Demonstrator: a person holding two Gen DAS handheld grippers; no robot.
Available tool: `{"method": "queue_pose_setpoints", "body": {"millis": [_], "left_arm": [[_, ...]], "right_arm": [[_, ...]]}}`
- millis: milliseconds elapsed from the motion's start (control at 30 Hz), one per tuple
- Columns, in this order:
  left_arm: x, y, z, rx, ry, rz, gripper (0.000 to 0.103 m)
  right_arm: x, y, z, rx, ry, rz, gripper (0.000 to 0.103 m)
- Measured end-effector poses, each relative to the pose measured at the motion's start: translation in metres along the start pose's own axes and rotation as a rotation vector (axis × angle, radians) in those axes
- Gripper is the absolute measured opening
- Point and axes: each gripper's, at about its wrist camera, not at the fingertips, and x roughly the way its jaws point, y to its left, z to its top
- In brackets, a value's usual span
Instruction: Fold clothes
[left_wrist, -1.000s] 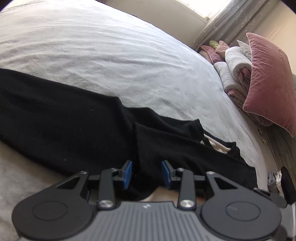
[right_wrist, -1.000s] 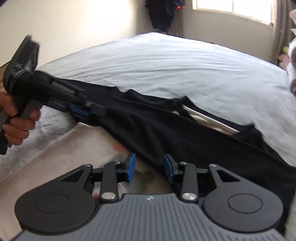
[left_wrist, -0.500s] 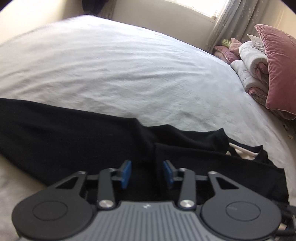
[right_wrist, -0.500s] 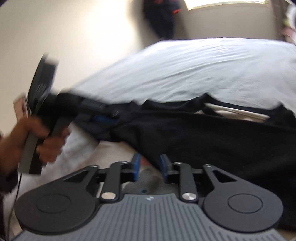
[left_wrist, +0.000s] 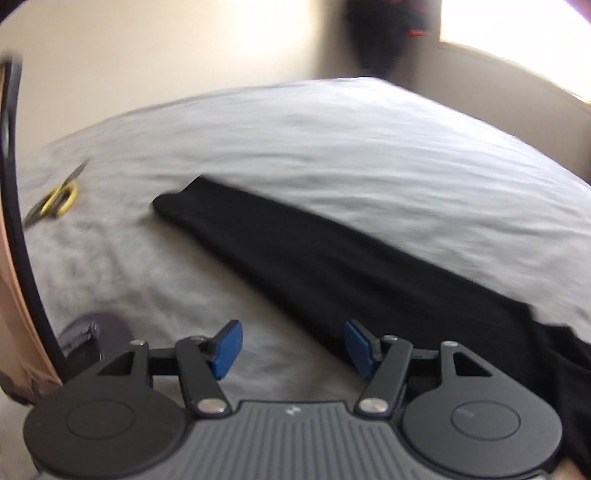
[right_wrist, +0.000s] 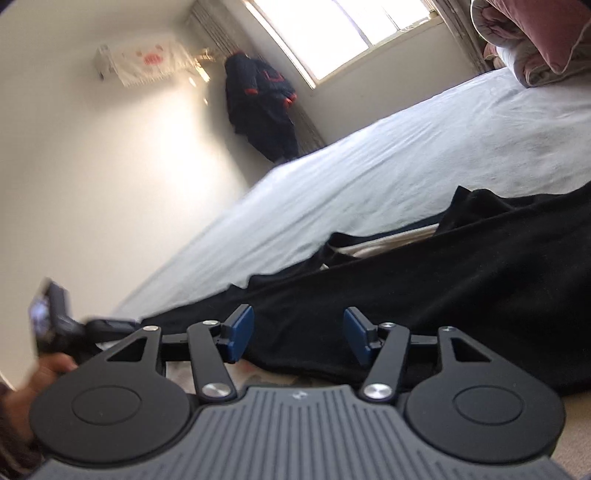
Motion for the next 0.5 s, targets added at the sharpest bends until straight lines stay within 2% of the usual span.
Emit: {"method": "queue_pose_setpoints", "body": {"millis": [200, 233, 267, 300, 367, 500], "left_arm": [[0.021, -0.003, 0.005, -0.134, -0.122, 0.05, 0.061], [0.024, -0.001, 0.006, -0.164, -0.143, 0.055, 0.055], [0.026, 0.001, 0.006, -0.193, -0.16, 0.059, 0.042], [0.029, 0.003, 0.007, -0.224, -0.169, 0.063, 0.035], [0.029, 0.009, 0.009, -0.285, -0.178, 0.059, 0.008], [0.023, 0.019, 0.011, -0.343, -0.209, 0.006, 0.006]], "right_arm": [[-0.018, 0.002, 0.011, -0.015, -0.055, -0.028, 0.059], [-0.019, 0.001, 0.013, -0.005, -0.061, -0.037, 0.059], [-0.017, -0.002, 0.015, 0.017, -0.062, -0.045, 0.059], [-0.016, -0.005, 0.016, 0.039, -0.063, -0.051, 0.059], [-0.014, -0.012, 0.017, 0.082, -0.063, -0.059, 0.059], [-0.007, -0.013, 0.016, 0.096, -0.042, -0.08, 0.059]]}}
